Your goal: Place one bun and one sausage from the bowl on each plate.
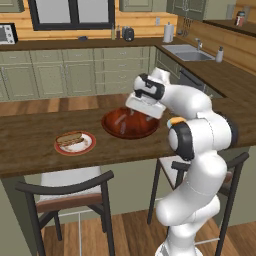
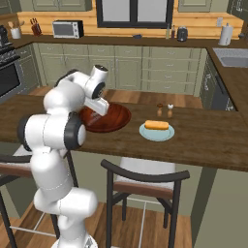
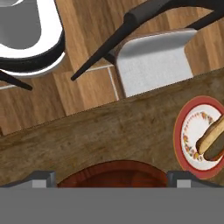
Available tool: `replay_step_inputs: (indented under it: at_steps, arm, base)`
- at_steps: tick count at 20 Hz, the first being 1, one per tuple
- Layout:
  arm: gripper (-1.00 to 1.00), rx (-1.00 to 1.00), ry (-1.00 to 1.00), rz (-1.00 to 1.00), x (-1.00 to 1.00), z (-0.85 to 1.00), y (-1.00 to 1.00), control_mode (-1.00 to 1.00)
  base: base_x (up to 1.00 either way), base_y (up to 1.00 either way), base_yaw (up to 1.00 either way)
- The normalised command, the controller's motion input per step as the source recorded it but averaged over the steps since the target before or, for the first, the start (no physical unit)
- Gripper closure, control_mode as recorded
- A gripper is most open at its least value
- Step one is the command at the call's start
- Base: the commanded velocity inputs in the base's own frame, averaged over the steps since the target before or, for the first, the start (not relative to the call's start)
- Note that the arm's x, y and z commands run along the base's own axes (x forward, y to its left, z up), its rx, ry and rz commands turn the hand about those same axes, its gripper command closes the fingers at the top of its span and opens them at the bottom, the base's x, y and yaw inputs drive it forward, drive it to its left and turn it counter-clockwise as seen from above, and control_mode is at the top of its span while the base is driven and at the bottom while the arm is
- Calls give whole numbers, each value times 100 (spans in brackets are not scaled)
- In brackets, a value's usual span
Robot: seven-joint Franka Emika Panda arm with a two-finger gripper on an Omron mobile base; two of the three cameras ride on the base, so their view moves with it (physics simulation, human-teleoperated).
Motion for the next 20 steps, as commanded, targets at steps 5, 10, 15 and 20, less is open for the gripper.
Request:
replay_step_inputs:
  at_steps: [5, 10, 15, 20]
  arm:
    - [-100, -4, 0, 0, 50, -58, -27, -100]
    - [-100, -9, 0, 1, 78, -2, 0, -100]
    - [-100, -3, 0, 1, 57, 0, 10, -100]
    - [-100, 0, 0, 0, 29, -15, 32, -100]
  base:
    - [0, 0, 0]
    - [0, 0, 0]
    - [0, 0, 0]
    - [0, 0, 0]
